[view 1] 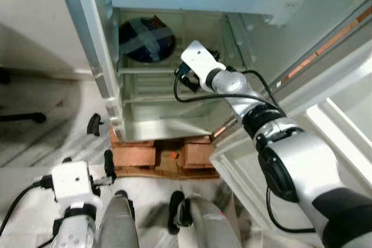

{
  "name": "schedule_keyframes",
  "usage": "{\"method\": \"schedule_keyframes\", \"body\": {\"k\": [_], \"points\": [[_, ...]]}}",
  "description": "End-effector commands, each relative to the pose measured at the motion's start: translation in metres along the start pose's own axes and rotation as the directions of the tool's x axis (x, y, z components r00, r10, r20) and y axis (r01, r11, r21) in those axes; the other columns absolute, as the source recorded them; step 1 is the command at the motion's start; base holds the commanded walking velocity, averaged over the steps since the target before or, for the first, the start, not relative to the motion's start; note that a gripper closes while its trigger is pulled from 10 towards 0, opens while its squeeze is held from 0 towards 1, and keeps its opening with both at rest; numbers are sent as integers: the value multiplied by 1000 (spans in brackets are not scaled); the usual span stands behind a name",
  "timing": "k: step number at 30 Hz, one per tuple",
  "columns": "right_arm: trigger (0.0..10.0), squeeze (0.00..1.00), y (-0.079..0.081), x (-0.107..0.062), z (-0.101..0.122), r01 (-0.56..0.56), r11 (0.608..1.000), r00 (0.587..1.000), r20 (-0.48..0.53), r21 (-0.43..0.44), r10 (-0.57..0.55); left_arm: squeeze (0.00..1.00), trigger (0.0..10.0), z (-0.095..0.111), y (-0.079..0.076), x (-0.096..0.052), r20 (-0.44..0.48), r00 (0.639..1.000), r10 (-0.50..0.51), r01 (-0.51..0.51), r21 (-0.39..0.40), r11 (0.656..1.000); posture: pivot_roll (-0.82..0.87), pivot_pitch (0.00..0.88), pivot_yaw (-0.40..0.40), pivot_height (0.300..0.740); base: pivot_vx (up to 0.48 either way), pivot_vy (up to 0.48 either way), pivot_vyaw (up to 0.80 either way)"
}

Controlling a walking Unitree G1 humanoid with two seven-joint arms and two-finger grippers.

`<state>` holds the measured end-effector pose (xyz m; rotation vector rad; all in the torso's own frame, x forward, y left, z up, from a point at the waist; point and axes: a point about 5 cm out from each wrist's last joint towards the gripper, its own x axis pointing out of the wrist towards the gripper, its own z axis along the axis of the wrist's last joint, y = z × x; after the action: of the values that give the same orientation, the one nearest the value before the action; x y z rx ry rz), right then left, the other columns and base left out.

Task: Restocking fridge

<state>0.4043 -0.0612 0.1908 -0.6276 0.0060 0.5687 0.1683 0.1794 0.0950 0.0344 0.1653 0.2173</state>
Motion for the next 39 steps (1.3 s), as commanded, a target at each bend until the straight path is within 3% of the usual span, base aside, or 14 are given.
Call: {"method": "schedule_keyframes", "body": {"k": [1,6,7,10,11,13,16,21,23,24,26,29,31,39], "points": [[10000,0,-6,-5,-8,14,1000,1000,14,23,-14,0,10000,-6,0,-1,-25,1000,6,-6,3,1000,281,259,-209,740,0,0,0],[10000,0,-13,-11,-14,41,988,996,69,150,-51,0,10000,-4,-5,17,2,1000,-21,21,1,1000,249,209,-189,740,0,0,0],[10000,0,-7,-13,-18,12,985,995,97,175,-30,0,10000,-2,-7,26,14,999,-33,33,-4,999,221,164,-163,740,0,0,0],[10000,0,2,-15,-24,-32,971,992,125,236,2,0,10000,-1,-10,34,22,999,-50,50,-6,999,202,143,-147,740,0,0,0],[10000,0,11,-18,-30,-85,933,986,165,349,28,0,10000,-1,-14,39,26,997,-67,67,0,998,195,129,-138,740,0,0,0],[10000,0,20,-22,-40,-103,894,983,181,436,25,0,10000,-1,-18,43,30,996,-85,85,8,996,185,106,-125,740,0,0,0],[10000,0,29,-29,-52,-89,860,984,179,502,-2,0,10000,1,-22,47,38,993,-109,109,11,994,179,90,-111,740,0,0,0],[10000,0,31,-52,-76,61,793,974,136,606,-179,0,10000,6,-26,57,66,991,-119,119,6,993,164,58,-88,740,0,0,0],[10000,0,32,-55,-80,80,792,972,127,606,-196,0,10000,6,-25,59,67,990,-121,121,7,993,157,46,-75,740,0,0,0],[10000,0,36,-74,-93,143,807,959,122,573,-256,0,10000,6,-25,64,73,988,-135,134,19,991,143,38,-56,740,0,0,0],[10000,0,43,-92,-99,189,851,945,146,490,-294,0,10000,7,-25,69,77,986,-145,144,26,989,135,35,-42,740,0,0,0],[10000,0,51,-99,-102,211,865,941,146,456,-307,0,10000,8,-26,72,78,985,-155,153,30,988,125,33,-26,740,0,0,0],[10000,0,63,-107,-112,277,832,933,72,481,-353,0,10000,4,-32,74,62,979,-192,189,45,981,119,24,-19,740,0,0,0],[10000,0,60,-114,-111,340,792,907,46,507,-418,0,10000,-3,-33,78,36,972,-234,231,77,970,109,8,-2,740,0,0,0]]}}
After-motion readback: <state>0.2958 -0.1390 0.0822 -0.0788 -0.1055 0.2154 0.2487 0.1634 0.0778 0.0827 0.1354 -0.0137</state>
